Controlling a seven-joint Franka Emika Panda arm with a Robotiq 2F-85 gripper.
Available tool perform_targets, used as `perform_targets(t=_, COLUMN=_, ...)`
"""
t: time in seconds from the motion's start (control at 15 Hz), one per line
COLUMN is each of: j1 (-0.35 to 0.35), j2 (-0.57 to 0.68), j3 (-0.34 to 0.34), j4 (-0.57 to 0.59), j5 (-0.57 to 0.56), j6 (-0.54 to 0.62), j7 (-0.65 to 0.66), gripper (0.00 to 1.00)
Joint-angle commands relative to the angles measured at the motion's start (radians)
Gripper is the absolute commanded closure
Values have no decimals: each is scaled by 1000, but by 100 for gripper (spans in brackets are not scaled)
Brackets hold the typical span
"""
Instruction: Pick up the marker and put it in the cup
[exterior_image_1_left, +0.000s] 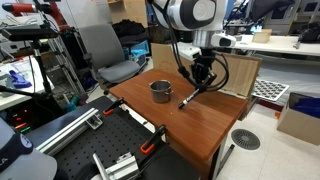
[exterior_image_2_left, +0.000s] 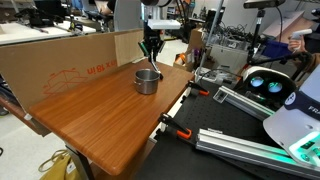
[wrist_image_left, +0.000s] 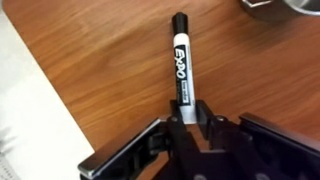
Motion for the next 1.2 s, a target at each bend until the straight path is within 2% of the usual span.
perform_targets(t=0.0, j1=-14, j2=-155, j3=22, j4=-170, j5=7, j6=134, j7=-56, gripper=94)
perform_targets(t=0.47, j1=1, j2=-398, j3=57, j4=-385, j5=16, j6=218, j7=-94, gripper=94)
perform_targets(t=1.13, j1=61, j2=-570, j3=137, j4=-557, j5=-22, j6=301, j7=-40, gripper=94)
